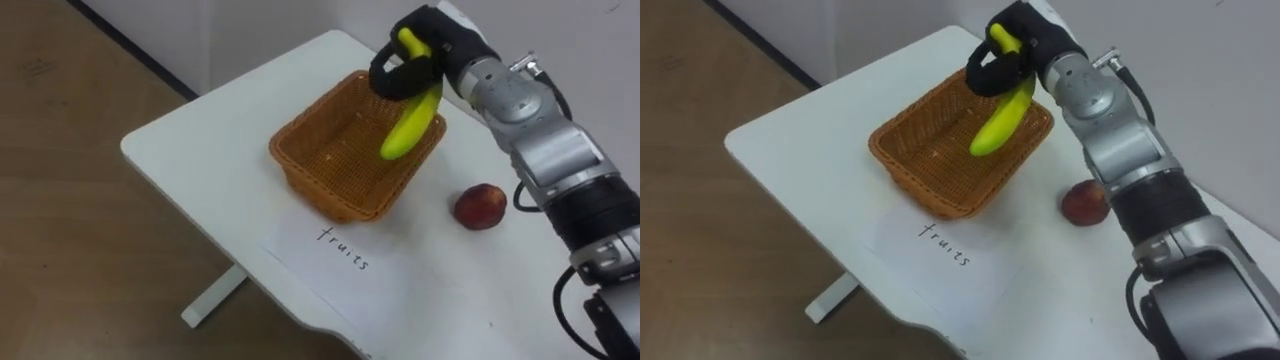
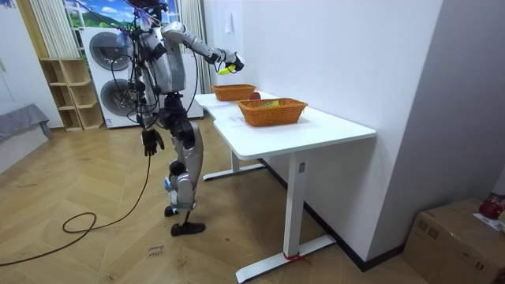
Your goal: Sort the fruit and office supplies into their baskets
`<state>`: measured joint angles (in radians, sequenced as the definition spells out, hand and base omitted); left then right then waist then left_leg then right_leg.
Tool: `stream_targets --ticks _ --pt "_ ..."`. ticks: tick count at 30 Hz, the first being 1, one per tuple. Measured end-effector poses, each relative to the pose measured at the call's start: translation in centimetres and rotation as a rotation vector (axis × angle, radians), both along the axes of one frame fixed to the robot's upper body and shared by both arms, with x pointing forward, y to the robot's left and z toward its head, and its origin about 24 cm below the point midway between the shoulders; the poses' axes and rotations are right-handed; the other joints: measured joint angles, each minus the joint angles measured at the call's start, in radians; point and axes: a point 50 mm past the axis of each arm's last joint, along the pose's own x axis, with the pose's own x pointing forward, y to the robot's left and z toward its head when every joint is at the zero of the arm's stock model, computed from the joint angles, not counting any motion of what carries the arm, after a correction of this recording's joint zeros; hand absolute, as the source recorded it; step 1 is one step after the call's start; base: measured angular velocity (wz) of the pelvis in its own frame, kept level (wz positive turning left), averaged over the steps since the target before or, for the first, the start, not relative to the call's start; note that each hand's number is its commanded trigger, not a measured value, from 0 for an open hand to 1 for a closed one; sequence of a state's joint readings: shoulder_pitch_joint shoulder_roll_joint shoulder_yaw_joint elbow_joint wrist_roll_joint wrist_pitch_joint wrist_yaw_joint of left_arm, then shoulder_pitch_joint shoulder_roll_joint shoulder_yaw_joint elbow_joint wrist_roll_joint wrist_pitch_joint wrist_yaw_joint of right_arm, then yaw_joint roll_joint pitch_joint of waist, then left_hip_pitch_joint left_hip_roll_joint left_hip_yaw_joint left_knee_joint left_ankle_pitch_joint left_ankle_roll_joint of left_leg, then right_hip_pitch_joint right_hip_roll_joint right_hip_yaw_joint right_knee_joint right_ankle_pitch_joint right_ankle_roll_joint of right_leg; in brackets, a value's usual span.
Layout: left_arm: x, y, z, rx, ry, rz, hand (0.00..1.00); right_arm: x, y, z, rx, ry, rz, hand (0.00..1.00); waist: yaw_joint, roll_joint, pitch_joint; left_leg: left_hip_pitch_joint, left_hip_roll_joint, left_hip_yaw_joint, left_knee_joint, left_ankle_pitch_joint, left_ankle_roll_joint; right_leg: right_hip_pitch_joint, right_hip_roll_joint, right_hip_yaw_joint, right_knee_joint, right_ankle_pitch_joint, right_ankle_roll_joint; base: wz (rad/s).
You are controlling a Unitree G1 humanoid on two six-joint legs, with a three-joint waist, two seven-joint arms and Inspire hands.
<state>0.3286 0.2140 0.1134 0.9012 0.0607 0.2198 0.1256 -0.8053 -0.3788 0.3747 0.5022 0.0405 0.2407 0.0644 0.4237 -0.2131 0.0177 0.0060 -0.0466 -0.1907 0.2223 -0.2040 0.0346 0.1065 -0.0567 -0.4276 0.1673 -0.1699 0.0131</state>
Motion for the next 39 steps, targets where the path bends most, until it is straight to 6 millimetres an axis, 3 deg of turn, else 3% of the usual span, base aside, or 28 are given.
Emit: stream_targets --ticks 4,5,6,8,17,20,24,39 --pt "-0.4 0.0 0.0 0.000 0.010 0.003 0.00 0.0 0.4 0.0 0.026 -0.021 -0.021 1.00 0.002 0.009 0.0063 -0.003 0.000 -0.006 0.000 0.001 0.002 0.000 -0.004 -0.019 0.000 0.000 0.001 0.05" --pt "-0.5 0.0 0.0 0.000 0.011 0.004 0.00 0.0 0.5 0.0 0.036 -0.023 -0.026 0.76 0.007 0.010 0.0072 -0.004 -0.001 -0.006 -0.001 0.001 0.002 -0.001 -0.005 -0.022 -0.001 -0.001 0.001 0.00" --pt "-0.5 0.0 0.0 0.001 0.012 0.004 0.00 0.0 0.6 -0.1 0.044 -0.022 -0.030 0.00 0.008 0.011 0.0073 -0.004 -0.002 -0.007 -0.001 0.001 0.002 0.000 -0.005 -0.025 -0.001 -0.001 0.001 0.00" --pt "-0.5 0.1 0.0 0.003 0.011 0.002 0.00 0.1 0.7 -0.4 0.052 -0.017 -0.040 0.00 0.010 0.011 0.0072 -0.004 -0.003 -0.012 -0.001 0.001 0.002 0.004 -0.006 -0.043 -0.001 -0.001 0.001 0.07" --pt "-0.3 0.2 0.2 0.011 0.003 -0.019 0.00 0.0 1.1 -1.6 0.050 0.001 -0.048 0.00 0.049 0.008 0.0049 -0.002 -0.015 -0.040 0.000 0.002 0.003 0.015 -0.008 -0.045 -0.002 -0.006 0.009 0.11" --pt "-0.4 0.0 0.2 0.008 0.003 -0.019 0.00 0.0 0.9 -2.1 0.045 0.014 -0.060 0.00 0.057 0.002 0.0004 -0.003 -0.014 -0.041 0.000 0.004 0.006 0.012 -0.012 -0.042 -0.001 -0.007 0.011 0.08" --pt "-0.7 0.0 0.2 0.006 0.009 -0.016 0.00 0.1 0.5 -2.4 0.044 0.015 -0.078 0.00 0.069 0.004 0.0017 -0.002 -0.017 -0.036 0.000 0.006 0.009 0.012 -0.017 -0.040 -0.001 -0.007 0.011 -0.03" --pt "-0.6 -0.2 0.1 0.003 0.009 -0.036 0.00 0.1 0.6 -2.3 0.077 0.005 -0.078 0.00 0.042 0.001 -0.0002 -0.006 -0.018 -0.030 0.000 0.006 0.010 0.012 -0.016 -0.015 -0.001 -0.007 0.011 -0.01"
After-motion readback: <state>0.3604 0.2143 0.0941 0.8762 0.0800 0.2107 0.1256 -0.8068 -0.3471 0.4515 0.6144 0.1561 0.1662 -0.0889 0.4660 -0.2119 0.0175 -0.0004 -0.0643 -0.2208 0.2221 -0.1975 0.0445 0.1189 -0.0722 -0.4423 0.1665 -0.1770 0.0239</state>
